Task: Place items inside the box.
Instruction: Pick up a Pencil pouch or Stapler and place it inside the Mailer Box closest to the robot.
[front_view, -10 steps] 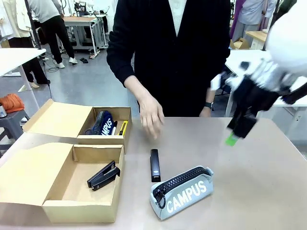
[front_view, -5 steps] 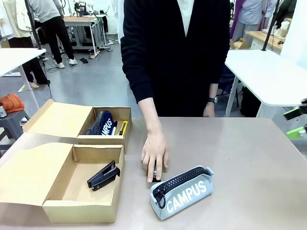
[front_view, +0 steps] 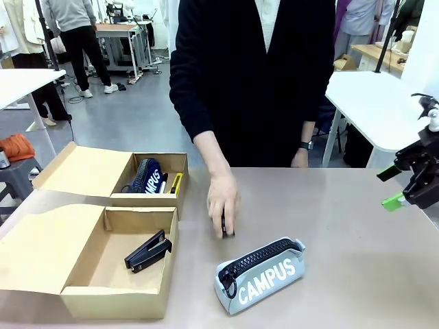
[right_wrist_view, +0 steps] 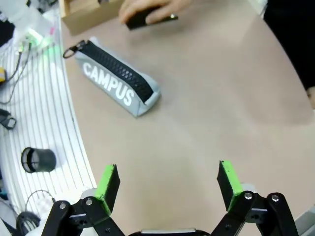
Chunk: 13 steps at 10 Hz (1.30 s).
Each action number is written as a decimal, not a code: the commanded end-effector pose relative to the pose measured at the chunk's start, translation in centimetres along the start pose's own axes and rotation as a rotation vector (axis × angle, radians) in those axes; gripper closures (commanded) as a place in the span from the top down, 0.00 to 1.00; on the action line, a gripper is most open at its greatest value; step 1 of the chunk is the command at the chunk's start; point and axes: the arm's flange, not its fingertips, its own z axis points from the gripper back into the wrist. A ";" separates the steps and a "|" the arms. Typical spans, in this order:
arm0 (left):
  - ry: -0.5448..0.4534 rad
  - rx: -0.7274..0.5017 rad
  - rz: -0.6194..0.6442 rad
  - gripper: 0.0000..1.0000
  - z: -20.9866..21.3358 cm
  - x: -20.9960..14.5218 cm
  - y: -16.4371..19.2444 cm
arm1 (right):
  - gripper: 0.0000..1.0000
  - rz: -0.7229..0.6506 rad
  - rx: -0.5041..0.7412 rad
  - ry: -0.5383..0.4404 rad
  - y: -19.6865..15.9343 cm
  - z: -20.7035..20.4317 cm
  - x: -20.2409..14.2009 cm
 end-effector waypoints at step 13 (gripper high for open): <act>0.004 -0.012 -0.019 1.00 0.0 -0.2 -0.1 | 1.00 0.754 0.368 0.580 7.2 -24.3 20.1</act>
